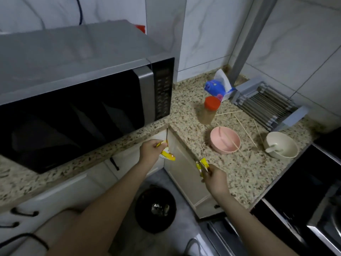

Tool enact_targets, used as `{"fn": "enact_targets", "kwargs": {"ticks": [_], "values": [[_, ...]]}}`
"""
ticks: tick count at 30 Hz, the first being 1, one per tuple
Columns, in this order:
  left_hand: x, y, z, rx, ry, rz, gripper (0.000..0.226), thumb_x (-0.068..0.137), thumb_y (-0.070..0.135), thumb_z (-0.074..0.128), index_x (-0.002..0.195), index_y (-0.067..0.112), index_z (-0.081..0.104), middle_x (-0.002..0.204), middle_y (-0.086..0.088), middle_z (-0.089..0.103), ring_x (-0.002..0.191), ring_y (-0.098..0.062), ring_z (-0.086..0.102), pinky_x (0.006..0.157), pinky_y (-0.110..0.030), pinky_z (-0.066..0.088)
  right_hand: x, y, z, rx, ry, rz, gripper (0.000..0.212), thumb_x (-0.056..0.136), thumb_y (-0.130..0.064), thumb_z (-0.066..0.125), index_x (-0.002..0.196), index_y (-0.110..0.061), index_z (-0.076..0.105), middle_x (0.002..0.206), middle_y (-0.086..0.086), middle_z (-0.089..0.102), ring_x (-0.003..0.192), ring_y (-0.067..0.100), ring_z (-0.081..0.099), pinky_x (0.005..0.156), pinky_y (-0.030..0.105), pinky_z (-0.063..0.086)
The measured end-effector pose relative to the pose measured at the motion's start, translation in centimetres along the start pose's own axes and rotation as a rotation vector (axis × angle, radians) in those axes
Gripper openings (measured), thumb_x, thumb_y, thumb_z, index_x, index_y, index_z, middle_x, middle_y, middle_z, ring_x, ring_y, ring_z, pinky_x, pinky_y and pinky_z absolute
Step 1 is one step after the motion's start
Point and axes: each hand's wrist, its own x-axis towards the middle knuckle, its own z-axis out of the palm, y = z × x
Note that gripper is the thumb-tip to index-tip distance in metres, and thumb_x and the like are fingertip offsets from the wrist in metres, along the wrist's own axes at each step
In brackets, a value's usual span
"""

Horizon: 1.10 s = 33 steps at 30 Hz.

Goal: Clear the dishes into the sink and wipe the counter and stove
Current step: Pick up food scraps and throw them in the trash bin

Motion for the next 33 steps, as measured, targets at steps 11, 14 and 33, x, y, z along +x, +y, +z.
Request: {"fn": "enact_targets", "kwargs": {"ticks": [11, 14, 33], "values": [[-2.8, -14.3, -1.3, 0.016, 0.069, -0.347, 0.016, 0.081, 0.018, 0.071, 0.080, 0.002, 0.073, 0.071, -0.006, 0.062, 0.064, -0.010, 0.056, 0.050, -0.006, 0.037, 1.0, 3.1, 11.8, 0.001, -0.369, 0.120, 0.010, 0.095, -0.022, 0.051, 0.094, -0.014, 0.057, 0.095, 0.013, 0.064, 0.089, 0.022, 0.057, 0.063, 0.026, 0.030], [-3.6, -18.2, -0.5, -0.068, 0.137, -0.485, 0.022, 0.085, 0.024, 0.066, 0.091, 0.004, 0.073, 0.089, -0.009, 0.070, 0.086, -0.023, 0.064, 0.079, -0.027, 0.050, 1.4, 4.7, 14.9, 0.057, -0.414, 0.245, 0.025, 0.095, -0.026, 0.049, 0.070, -0.025, 0.051, 0.070, 0.000, 0.056, 0.071, 0.018, 0.054, 0.053, 0.022, 0.035], [-3.1, -34.5, 3.2, -0.378, 0.206, -0.997, 0.042, 0.071, 0.030, 0.067, 0.104, 0.005, 0.064, 0.106, -0.013, 0.066, 0.098, -0.032, 0.063, 0.093, -0.047, 0.051, 5.2, 9.7, 24.6, 0.047, -0.566, 0.572, 0.027, 0.094, -0.024, 0.050, 0.069, -0.015, 0.046, 0.067, 0.004, 0.050, 0.063, 0.020, 0.051, 0.054, 0.024, 0.043]]}}
